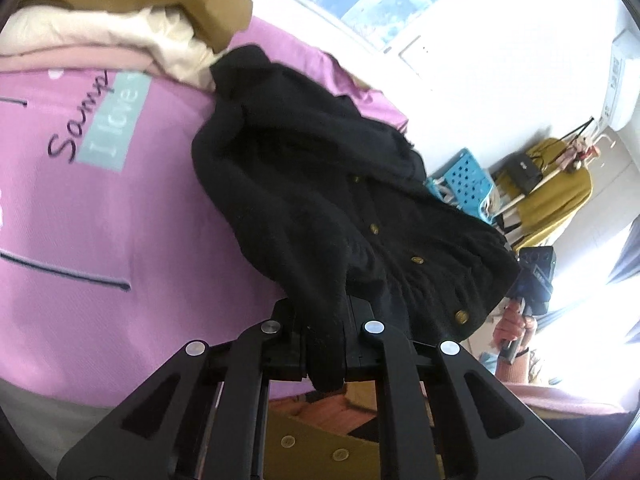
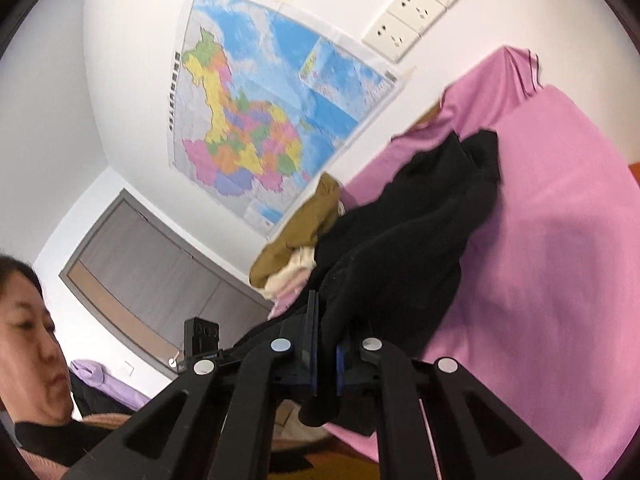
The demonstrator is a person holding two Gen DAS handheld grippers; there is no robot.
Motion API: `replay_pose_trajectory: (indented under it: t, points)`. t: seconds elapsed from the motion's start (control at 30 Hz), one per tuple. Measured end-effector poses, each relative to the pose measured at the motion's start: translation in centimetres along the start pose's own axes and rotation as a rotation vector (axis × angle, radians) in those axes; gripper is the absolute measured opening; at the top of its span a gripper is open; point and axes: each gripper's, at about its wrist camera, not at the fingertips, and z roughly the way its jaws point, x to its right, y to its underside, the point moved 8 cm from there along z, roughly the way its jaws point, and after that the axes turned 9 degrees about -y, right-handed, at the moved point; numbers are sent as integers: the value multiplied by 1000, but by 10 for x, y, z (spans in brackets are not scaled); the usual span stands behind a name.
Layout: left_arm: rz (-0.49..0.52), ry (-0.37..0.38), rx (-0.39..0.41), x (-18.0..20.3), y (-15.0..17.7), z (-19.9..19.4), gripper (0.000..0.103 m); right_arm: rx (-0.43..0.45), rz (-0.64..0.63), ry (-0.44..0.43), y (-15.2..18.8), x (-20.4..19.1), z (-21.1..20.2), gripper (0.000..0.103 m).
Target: Fold large clothes
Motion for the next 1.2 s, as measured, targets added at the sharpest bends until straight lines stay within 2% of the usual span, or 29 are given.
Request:
replay_pose_trajectory:
  t: [0.13,0.3,0.43,0.57,0.77,0.97,1.2]
  points:
    - [14,-28,13,1,-18,-4,10,32,-8,3,-21,-2,4,6]
    - [24,-55,-7,-5,-18,2,10,6,-17,19,-23,0,8,6]
    - [-1,-49,-36,-11,-13,10,10,-5,-14,21,-18,1,8,6]
    - [5,-31,-16,-4,-19,5,10,21,-9,12,-27,-2,9,6]
    - [47,-57,14,6,-53,-4,10,60,-2,-9,-58,-2,18,6]
    - [76,-87,42,14,-103,-9,10,101,10,-28,-106,1,36,6]
    - [99,-127,42,18,-162,4,10,126,45,-4,-159,18,62,6]
